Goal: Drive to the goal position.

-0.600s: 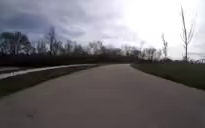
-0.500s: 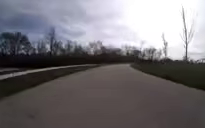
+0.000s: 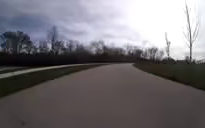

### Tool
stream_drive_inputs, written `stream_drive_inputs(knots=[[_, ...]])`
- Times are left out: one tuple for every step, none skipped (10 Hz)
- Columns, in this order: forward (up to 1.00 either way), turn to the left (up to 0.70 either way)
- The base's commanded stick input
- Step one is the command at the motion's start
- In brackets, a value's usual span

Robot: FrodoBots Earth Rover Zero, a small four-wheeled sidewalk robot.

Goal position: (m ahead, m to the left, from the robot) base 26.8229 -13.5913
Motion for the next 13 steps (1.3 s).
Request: stream_drive_inputs(knots=[[1.00,-0.01],[1.00,0.00],[1.00,0.00],[1.00,0.00],[1.00,0.00],[1.00,0.00],[1.00,0.00],[1.00,0.00],[1.00,0.00],[1.00,0.00],[1.00,0.00],[1.00,0.00],[1.00,0.00]])
